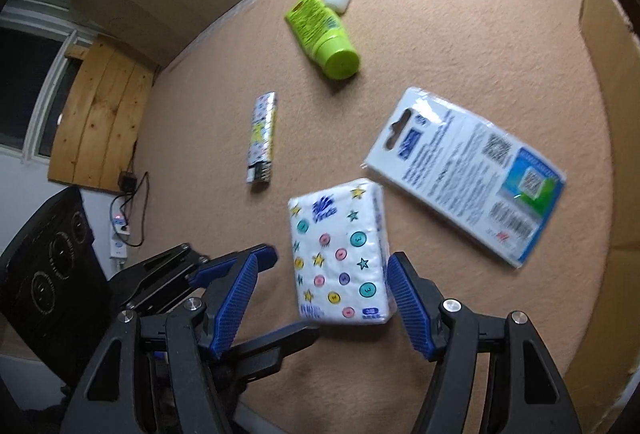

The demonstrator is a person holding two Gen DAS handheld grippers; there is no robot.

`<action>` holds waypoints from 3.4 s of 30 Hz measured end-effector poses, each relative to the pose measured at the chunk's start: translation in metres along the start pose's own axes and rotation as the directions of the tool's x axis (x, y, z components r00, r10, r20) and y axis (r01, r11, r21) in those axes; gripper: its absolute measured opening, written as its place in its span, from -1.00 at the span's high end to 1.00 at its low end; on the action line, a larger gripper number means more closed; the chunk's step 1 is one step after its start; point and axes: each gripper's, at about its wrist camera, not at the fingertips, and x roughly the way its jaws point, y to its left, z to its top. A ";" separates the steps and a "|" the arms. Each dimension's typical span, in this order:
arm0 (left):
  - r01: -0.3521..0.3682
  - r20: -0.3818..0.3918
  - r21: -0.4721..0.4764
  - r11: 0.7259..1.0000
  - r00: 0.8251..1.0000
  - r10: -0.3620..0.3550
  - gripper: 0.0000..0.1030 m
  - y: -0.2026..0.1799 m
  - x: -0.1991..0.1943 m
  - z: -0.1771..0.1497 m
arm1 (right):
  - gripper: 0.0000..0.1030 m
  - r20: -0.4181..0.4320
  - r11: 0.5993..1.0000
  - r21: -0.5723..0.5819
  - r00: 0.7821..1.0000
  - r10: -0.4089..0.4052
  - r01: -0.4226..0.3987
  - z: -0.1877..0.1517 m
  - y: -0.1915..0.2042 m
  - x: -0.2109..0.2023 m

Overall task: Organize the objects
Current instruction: 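Close the right tool on the Vinda tissue pack, then carry the tissue pack with the right tool into the box and release, then move the right tool to the blue-and-white TOG card package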

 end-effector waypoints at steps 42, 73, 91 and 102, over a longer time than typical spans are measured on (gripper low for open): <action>0.115 0.073 0.269 0.956 0.988 -0.139 0.06 -0.149 -0.012 0.041 | 0.20 0.306 0.975 0.055 0.926 -0.222 0.216 -0.059 -0.025 -0.143; 0.165 0.019 0.370 0.914 0.983 -0.185 0.01 -0.222 0.032 0.054 | 0.00 0.372 0.936 0.234 0.866 -0.335 0.262 -0.097 -0.094 -0.198; -0.082 0.153 0.247 0.965 0.987 0.045 -0.32 -0.114 -0.040 0.028 | -0.09 0.424 0.945 0.110 0.845 -0.326 0.309 -0.083 -0.035 -0.170; -0.176 0.178 0.077 0.981 0.971 0.160 -0.43 -0.026 -0.081 0.003 | -0.10 0.395 0.962 -0.013 0.885 -0.247 0.274 -0.053 0.006 -0.126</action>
